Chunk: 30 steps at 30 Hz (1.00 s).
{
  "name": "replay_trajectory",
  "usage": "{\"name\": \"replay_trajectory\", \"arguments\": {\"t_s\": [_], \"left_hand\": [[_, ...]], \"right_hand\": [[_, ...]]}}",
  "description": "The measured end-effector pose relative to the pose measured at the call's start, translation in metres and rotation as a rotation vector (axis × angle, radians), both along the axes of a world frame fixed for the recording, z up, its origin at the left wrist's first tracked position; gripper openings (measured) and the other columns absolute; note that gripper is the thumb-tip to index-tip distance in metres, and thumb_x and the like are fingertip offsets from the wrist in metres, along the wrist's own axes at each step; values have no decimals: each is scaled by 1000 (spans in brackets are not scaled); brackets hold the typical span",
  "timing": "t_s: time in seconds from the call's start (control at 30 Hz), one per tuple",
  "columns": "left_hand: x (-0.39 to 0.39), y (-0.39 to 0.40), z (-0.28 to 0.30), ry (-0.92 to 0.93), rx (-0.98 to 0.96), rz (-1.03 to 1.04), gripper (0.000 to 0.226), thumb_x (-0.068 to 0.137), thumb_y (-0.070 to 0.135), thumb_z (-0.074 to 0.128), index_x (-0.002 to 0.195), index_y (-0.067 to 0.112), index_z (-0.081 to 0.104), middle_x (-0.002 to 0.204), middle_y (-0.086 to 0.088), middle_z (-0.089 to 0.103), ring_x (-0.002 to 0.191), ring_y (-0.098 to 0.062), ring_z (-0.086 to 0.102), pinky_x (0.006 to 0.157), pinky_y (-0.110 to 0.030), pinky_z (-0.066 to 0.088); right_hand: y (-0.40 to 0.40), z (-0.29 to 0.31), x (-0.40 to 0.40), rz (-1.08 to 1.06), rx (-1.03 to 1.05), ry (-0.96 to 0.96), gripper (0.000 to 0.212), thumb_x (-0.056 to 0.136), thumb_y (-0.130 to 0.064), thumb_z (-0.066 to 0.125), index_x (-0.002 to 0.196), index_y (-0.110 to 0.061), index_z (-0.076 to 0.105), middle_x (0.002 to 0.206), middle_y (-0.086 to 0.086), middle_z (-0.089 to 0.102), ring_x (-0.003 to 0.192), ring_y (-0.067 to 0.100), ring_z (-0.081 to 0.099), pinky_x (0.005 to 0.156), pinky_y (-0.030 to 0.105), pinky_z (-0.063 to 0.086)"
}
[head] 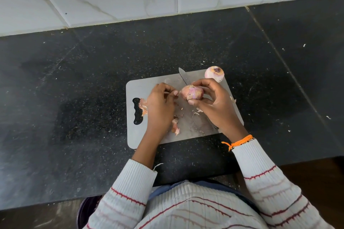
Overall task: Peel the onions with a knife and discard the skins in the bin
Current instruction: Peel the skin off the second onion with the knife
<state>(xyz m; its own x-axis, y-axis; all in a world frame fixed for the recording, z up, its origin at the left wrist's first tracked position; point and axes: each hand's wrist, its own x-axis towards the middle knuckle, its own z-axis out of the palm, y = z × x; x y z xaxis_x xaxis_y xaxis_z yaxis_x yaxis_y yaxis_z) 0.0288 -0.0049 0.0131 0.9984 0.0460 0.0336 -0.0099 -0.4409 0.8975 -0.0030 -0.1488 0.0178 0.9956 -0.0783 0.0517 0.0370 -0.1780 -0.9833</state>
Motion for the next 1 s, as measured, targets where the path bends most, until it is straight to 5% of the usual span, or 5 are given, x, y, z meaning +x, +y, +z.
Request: {"name": "replay_trajectory", "arguments": {"t_s": [0.13,0.27,0.4,0.8,1.0], "left_hand": [[-4,1,5,11,-79,-74,32,84,-14,48,96,12,63,96,0,67,81,6,61,69,-6,45],[-7,-4,12,23,-270,-111,23,88,-2,53,98,11,69,98,-3,70,90,-13,67,79,-28,56],[-11,-7,15,64,-369,-142,18,85,7,64,101,15,69,101,2,70,86,-8,69,78,-29,57],[-12,-7,18,-129,-23,-114,20,74,14,74,94,13,72,83,14,64,71,14,61,70,-12,53],[-11,-5,20,-182,51,-141,19,72,18,76,90,12,74,84,3,71,75,-2,65,69,-14,53]], "right_hand": [[-4,2,0,-21,61,12,40,73,-1,74,108,-12,57,108,0,64,101,5,63,80,18,52],[-5,2,-2,-72,81,-3,30,80,-13,71,109,-15,63,106,-1,67,100,11,65,83,25,54],[-5,1,-3,-68,157,30,29,87,-17,61,116,-16,61,109,2,68,100,13,66,81,28,56],[-1,0,-3,-62,197,79,28,87,-15,62,115,-15,63,108,6,69,98,15,67,76,24,56],[-1,-1,-2,-60,172,78,30,86,-14,64,115,-13,63,107,7,68,97,15,67,71,19,54]]}}
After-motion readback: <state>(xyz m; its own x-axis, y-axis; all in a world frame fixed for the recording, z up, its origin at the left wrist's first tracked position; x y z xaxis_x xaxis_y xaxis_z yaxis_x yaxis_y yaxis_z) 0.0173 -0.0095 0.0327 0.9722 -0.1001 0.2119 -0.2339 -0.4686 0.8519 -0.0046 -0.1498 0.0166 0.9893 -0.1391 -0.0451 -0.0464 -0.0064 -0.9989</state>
